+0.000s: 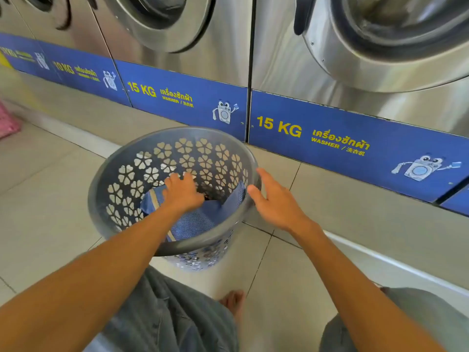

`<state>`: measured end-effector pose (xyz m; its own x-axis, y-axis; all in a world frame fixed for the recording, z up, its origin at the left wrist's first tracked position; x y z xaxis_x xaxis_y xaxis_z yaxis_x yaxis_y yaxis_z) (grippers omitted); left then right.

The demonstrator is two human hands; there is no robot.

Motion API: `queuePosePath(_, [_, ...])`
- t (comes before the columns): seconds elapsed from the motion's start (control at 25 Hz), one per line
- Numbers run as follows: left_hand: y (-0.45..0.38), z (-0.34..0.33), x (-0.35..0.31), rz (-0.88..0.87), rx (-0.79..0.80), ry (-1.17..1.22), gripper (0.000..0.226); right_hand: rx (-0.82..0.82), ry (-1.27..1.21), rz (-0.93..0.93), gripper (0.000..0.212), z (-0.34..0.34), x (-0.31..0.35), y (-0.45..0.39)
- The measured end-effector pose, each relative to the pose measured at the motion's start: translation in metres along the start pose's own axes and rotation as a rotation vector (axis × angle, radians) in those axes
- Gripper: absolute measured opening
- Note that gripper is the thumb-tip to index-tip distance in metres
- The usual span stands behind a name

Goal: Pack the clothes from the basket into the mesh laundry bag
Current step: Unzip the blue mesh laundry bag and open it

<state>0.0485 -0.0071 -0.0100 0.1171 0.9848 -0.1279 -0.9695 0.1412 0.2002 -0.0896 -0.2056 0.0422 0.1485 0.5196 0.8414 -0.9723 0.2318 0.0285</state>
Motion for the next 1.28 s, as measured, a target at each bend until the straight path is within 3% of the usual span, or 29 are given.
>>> queuePosePath(0.08, [-0.003,-0.011,0.029,0.194,0.082,-0.040,0.084,0.046,0.079,0.034,0.062,-0.012,0.005,-0.003])
queuePosePath(0.2, [-0.009,-0.033,0.054,0.311,0.276,0.216,0.083,0.089,0.209,0.030,0.062,-0.027,0.000,-0.006])
queuePosePath(0.36, [-0.004,-0.051,0.058,0.359,0.439,0.515,0.029,0.090,0.263,0.021,0.060,-0.029,-0.005,-0.012])
queuePosePath(0.44, [0.003,-0.050,0.054,0.372,0.484,0.543,0.024,0.094,0.278,0.022,0.060,-0.031,-0.006,-0.012])
queuePosePath(0.52, [0.005,-0.032,0.038,0.312,0.437,0.590,0.032,0.095,0.288,0.026,0.059,-0.031,-0.006,-0.012])
queuePosePath(0.72, [0.027,0.060,-0.030,0.036,0.040,0.792,0.037,0.116,0.125,-0.010,0.056,-0.027,0.000,-0.012])
queuePosePath(0.8, [0.047,0.095,-0.052,-0.067,-0.100,0.924,0.025,0.076,0.054,0.011,0.058,-0.017,0.009,-0.008])
queuePosePath(0.88, [0.066,0.122,-0.074,-0.192,-0.141,1.072,0.011,-0.002,-0.098,-0.023,0.060,0.002,0.019,-0.002])
queuePosePath(0.96, [0.087,0.140,-0.095,-0.309,-0.091,1.231,0.018,-0.053,-0.446,-0.126,0.060,0.026,0.027,0.006])
queuePosePath(1.08, [0.115,0.152,-0.128,-0.465,0.078,1.398,0.019,-0.025,-0.920,-0.148,0.040,0.061,0.037,0.023])
queuePosePath(1.28, [0.139,0.119,-0.186,-0.608,0.299,1.181,0.023,-0.092,-0.986,-0.014,0.025,0.105,0.033,0.056])
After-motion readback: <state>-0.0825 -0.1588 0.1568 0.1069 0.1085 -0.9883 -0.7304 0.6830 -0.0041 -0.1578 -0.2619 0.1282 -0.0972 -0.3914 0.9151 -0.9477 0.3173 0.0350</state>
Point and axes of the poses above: each hand's wrist, its own y-axis away from the middle knuckle, its own z-axis out of the back of the hand, x = y × z, the point moved 5 cm from there along -y, towards the middle knuckle, and after that the axes turned 11 degrees about -y, right-handed, at the moved point
